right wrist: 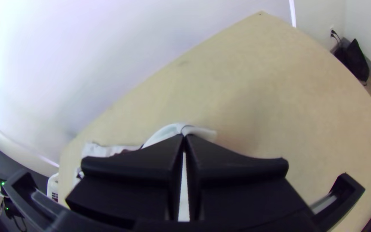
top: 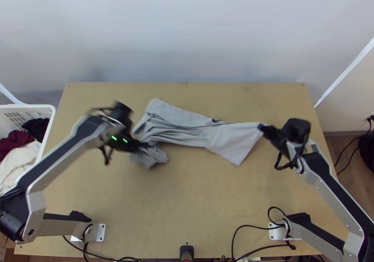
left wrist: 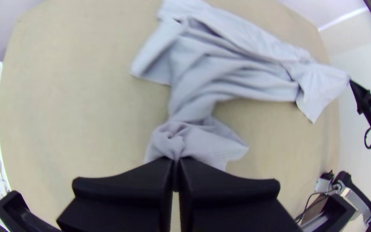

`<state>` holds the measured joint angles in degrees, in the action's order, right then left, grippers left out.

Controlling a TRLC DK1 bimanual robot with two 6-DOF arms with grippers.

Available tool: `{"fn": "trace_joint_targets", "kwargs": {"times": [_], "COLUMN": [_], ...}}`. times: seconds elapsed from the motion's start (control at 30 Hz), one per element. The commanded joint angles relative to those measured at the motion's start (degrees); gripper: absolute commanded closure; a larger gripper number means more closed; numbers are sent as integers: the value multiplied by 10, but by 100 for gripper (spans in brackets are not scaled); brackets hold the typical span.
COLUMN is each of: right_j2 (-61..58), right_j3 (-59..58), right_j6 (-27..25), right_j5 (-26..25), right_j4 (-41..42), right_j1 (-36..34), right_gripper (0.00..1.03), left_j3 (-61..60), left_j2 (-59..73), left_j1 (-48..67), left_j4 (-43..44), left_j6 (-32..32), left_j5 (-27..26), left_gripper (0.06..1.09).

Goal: Fold the t-shirt

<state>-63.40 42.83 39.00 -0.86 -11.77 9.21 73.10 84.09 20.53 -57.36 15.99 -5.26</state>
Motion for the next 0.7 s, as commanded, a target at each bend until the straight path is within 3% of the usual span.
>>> {"fn": "trace_joint_targets", "kwargs": {"times": [0.0,0.23,0.67], "right_j2": [-2,-38,-148], "right_j3": [63,206,487], "right_j6": [10,13,6], "right_j5": [-10,-10,2], "right_j4": [-26,-97,-177], "right_j1": [-17,-39,-105], "right_gripper": [100,100,100], "left_j3": [45,147,385], "left_j2": [-17,-8,51], "left_j1": [-67,-168,-289], "left_j4": [-13,-20,-20], "left_j6": [-60,-110,-112], "left_j5": [10,27,40], "left_gripper": [105,105,105]}}
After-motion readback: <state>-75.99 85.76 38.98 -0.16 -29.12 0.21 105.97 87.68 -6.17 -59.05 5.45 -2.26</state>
